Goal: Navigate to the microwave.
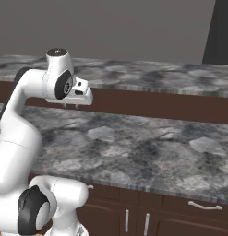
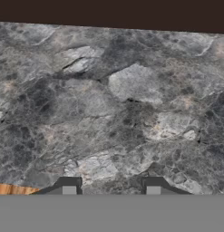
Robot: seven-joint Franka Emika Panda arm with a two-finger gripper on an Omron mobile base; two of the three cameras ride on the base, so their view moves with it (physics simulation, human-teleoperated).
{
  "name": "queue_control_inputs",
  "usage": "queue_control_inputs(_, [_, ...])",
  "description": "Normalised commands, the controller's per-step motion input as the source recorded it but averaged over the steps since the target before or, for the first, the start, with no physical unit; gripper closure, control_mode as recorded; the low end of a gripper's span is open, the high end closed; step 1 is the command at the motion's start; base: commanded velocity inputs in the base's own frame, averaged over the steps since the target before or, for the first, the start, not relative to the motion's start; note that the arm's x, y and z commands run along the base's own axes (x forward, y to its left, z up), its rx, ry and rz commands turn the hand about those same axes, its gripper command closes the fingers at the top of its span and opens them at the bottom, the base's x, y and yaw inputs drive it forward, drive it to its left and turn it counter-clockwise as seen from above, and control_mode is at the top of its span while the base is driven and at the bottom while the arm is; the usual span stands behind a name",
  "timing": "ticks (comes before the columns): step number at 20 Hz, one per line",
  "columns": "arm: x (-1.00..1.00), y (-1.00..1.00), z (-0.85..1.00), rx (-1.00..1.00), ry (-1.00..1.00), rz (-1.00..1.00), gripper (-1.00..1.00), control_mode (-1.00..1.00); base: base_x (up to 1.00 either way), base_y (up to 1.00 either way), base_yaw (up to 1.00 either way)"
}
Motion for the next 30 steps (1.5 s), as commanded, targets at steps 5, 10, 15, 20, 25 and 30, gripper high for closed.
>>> queue_control_inputs(5, [0.00,0.00,0.00,0.00,0.00,0.00,-1.00,1.00,0.00,0.00,0.00])
queue_control_inputs(10, [0.00,0.00,0.00,0.00,0.00,0.00,-1.00,1.00,0.00,0.00,0.00])
queue_control_inputs(15, [0.00,0.00,0.00,0.00,0.00,0.00,-1.00,1.00,0.00,0.06,0.07])
queue_control_inputs(20, [0.00,0.00,0.00,0.00,0.00,0.00,-1.00,1.00,-0.06,0.30,0.28])
queue_control_inputs(25, [0.00,0.00,0.00,0.00,0.00,0.00,-1.00,1.00,-0.10,0.42,0.36])
queue_control_inputs(30, [0.00,0.00,0.00,0.00,0.00,0.00,-1.00,1.00,-0.17,0.44,0.36])
